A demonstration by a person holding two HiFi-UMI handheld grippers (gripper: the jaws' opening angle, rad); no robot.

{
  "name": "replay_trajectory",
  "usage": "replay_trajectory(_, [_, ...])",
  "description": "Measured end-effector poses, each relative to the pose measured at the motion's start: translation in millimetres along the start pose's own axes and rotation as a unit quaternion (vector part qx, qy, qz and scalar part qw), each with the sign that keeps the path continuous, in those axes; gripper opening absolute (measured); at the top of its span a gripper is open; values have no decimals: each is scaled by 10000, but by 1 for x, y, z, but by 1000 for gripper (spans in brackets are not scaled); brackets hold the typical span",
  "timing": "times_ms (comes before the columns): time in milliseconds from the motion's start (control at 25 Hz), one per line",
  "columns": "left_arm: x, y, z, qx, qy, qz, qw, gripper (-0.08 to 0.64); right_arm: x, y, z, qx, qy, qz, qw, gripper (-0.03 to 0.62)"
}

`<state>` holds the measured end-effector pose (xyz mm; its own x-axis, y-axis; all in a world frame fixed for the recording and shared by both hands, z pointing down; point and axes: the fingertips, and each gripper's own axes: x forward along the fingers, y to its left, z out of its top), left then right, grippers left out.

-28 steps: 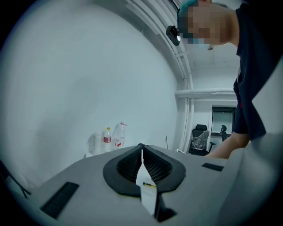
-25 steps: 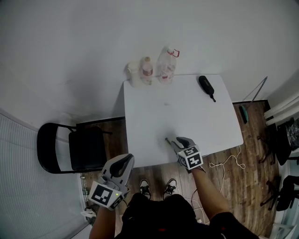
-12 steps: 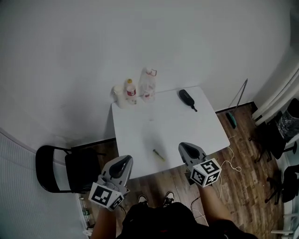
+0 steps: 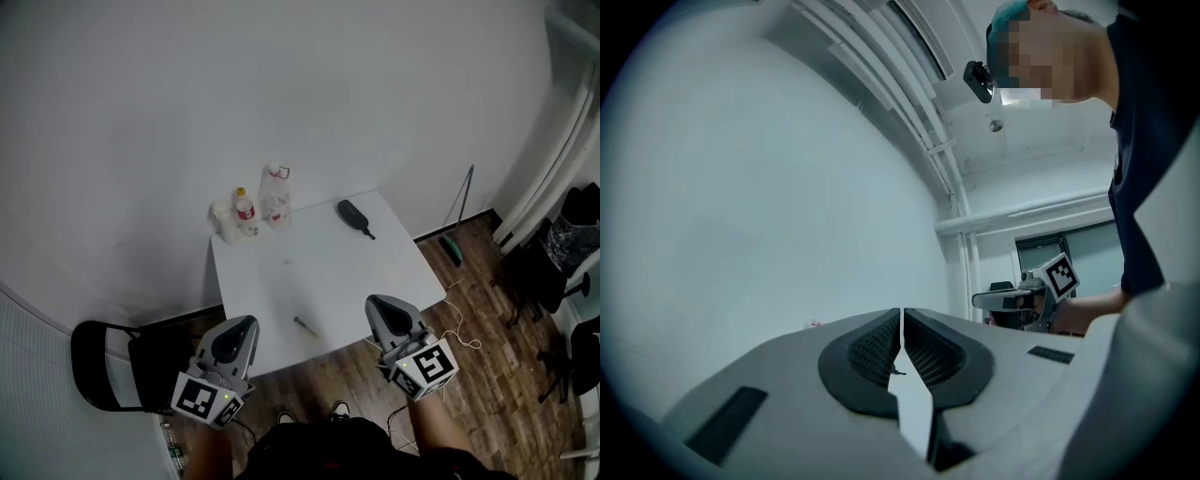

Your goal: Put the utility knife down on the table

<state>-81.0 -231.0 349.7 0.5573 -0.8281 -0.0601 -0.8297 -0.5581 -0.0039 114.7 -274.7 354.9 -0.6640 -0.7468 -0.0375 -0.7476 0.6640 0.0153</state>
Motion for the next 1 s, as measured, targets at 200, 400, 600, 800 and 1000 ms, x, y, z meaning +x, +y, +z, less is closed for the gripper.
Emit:
replay_trajectory(200, [4, -7, 6, 19, -112, -78, 9999, 29, -13, -3, 14, -196, -78, -90, 9997, 21])
replay_trajectory(400, [2, -8, 0, 32, 29, -35, 10000, 29, -13, -4, 18, -55, -150, -56, 9999, 21])
replay_trajectory(600, [-3, -8, 4, 8, -18, -1, 10000, 29, -10, -2, 11, 24, 36, -47, 10000, 21])
replay_trajectory(800, [-5, -4, -3, -42, 53, 59, 10000, 29, -5, 2, 5, 4, 103, 30, 9999, 21])
replay_trajectory(1000, [-6, -6, -1, -42, -55, -26, 10000, 29, -3, 7, 2, 43, 70, 84, 9999, 21])
